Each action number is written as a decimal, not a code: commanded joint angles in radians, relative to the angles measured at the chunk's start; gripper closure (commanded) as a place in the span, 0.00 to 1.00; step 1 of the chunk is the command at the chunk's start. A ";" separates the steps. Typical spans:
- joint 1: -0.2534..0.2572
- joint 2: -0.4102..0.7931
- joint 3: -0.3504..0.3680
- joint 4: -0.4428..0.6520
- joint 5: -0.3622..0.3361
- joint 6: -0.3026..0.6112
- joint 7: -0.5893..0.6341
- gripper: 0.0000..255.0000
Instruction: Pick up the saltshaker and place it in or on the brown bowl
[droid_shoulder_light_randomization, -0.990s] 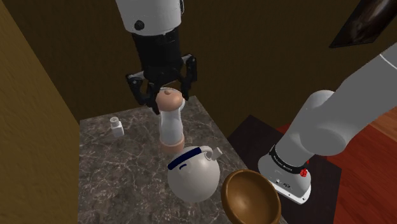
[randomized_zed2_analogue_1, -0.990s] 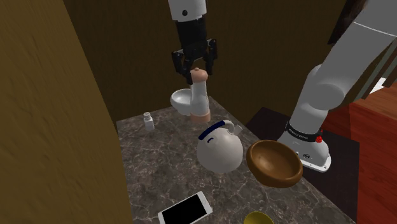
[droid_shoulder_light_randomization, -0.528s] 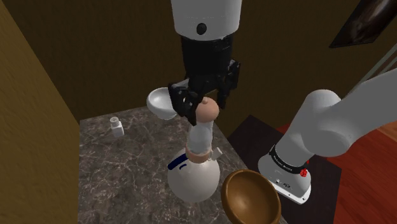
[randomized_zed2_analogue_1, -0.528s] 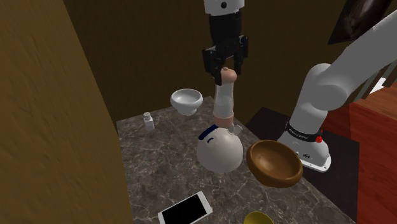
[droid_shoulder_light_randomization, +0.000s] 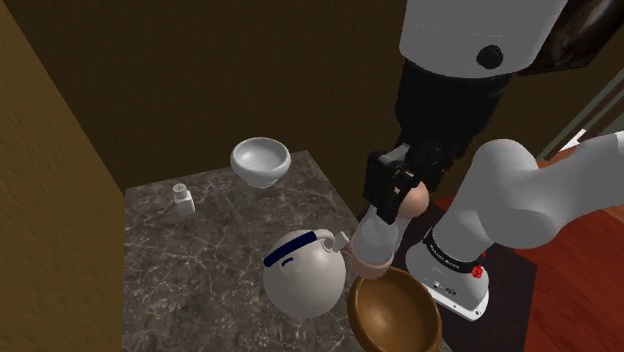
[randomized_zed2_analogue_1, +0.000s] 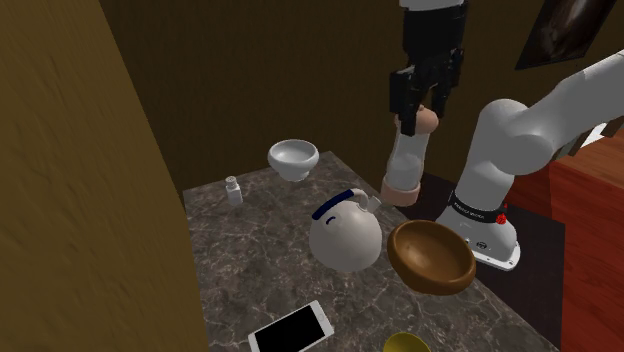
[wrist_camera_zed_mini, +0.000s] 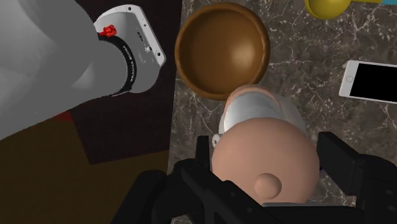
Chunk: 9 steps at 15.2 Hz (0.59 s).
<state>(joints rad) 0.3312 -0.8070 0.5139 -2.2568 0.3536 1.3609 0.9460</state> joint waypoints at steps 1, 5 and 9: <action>0.028 -0.066 -0.014 -0.029 0.017 -0.040 0.010 1.00; 0.085 -0.184 -0.025 -0.050 0.058 -0.133 0.058 1.00; 0.119 -0.256 -0.020 -0.086 0.089 -0.166 0.086 1.00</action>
<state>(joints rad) 0.4450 -1.0511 0.4946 -2.3333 0.4392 1.1981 1.0301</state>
